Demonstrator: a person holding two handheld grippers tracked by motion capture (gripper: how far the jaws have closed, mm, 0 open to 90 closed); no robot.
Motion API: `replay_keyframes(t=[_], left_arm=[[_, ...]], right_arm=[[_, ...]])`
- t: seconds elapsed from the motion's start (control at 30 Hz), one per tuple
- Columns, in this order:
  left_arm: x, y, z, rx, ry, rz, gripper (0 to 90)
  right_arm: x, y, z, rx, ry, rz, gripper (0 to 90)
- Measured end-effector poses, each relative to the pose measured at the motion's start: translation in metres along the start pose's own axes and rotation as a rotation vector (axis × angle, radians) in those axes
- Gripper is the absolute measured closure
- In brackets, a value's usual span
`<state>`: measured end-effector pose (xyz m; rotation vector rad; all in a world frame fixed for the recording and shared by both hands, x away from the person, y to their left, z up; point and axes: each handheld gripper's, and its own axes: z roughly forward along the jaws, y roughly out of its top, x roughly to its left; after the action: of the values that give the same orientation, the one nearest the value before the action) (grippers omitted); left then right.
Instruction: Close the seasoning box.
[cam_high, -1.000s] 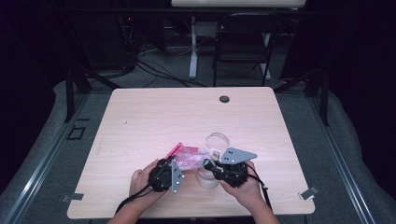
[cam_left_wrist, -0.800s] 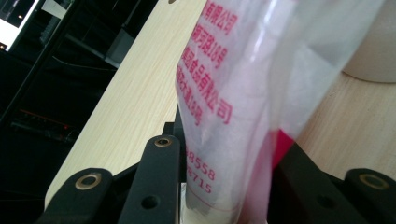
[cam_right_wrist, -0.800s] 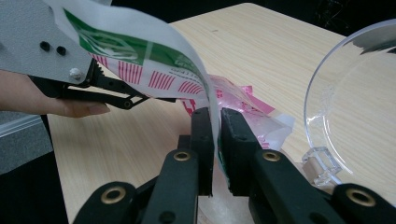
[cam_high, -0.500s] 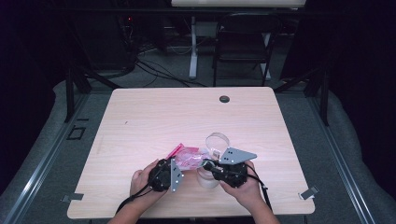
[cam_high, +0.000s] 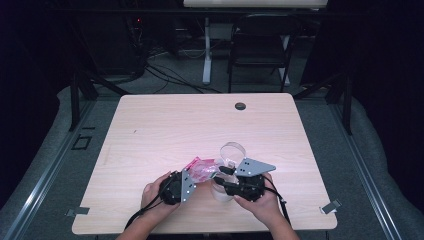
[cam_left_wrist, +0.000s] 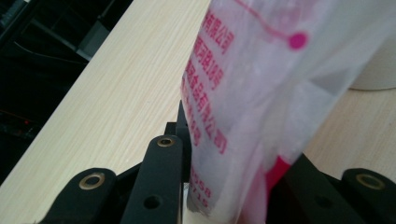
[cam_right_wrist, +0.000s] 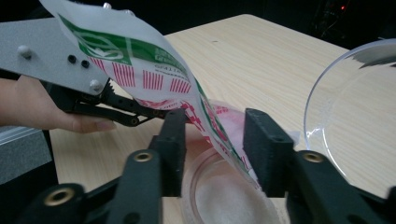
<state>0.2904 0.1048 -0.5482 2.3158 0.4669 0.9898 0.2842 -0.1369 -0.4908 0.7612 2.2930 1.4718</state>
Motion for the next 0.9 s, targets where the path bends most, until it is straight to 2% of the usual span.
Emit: replay_keyframes(t=[0.1, 0.27, 0.43, 0.47, 0.53, 0.9], left_arm=[[0.001, -0.001, 0.001, 0.000, -0.007, -0.012, 76.7], [0.002, -0.002, 0.002, -0.002, -0.033, -0.033, 76.7], [0.004, -0.004, 0.005, 0.001, -0.072, -0.069, 76.6], [0.005, -0.005, 0.005, 0.000, -0.067, -0.073, 76.6], [0.006, -0.006, 0.006, -0.001, -0.086, -0.092, 76.6], [0.012, -0.011, 0.010, -0.006, -0.127, -0.172, 76.8]], right_arm=[[-0.001, 0.000, 0.000, -0.020, -0.018, 0.000, 50.5], [-0.002, 0.001, -0.002, -0.041, -0.030, 0.004, 45.6], [-0.004, 0.001, -0.003, -0.053, -0.035, 0.013, 44.4], [-0.004, 0.001, -0.004, -0.056, -0.039, 0.017, 44.3], [-0.005, 0.002, -0.005, -0.059, -0.040, 0.020, 44.3], [-0.008, 0.001, -0.009, -0.076, -0.065, 0.042, 44.2]])
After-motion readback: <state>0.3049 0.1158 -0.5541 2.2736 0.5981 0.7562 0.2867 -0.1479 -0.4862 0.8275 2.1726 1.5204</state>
